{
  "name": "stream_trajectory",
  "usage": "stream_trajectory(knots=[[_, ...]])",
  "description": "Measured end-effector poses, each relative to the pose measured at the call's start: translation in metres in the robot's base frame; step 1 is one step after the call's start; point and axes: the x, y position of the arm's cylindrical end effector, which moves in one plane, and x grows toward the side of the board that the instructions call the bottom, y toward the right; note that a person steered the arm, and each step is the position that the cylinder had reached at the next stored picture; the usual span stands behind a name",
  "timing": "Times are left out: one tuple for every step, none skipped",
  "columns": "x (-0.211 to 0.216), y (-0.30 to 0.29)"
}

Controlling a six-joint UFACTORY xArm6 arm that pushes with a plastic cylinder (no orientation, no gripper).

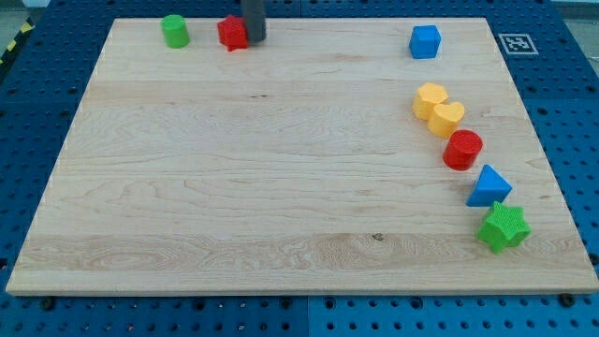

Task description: Push the red circle below the red star

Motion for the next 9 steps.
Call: stream_trajectory(knots=[[-0.003, -0.031], [-0.002, -0.037], [0.020, 0.021], [0.049, 0.089], [0.073, 0.147], [0.081, 0.215], [0.092, 0.283], [0.145, 0.351], [0.204, 0.366]])
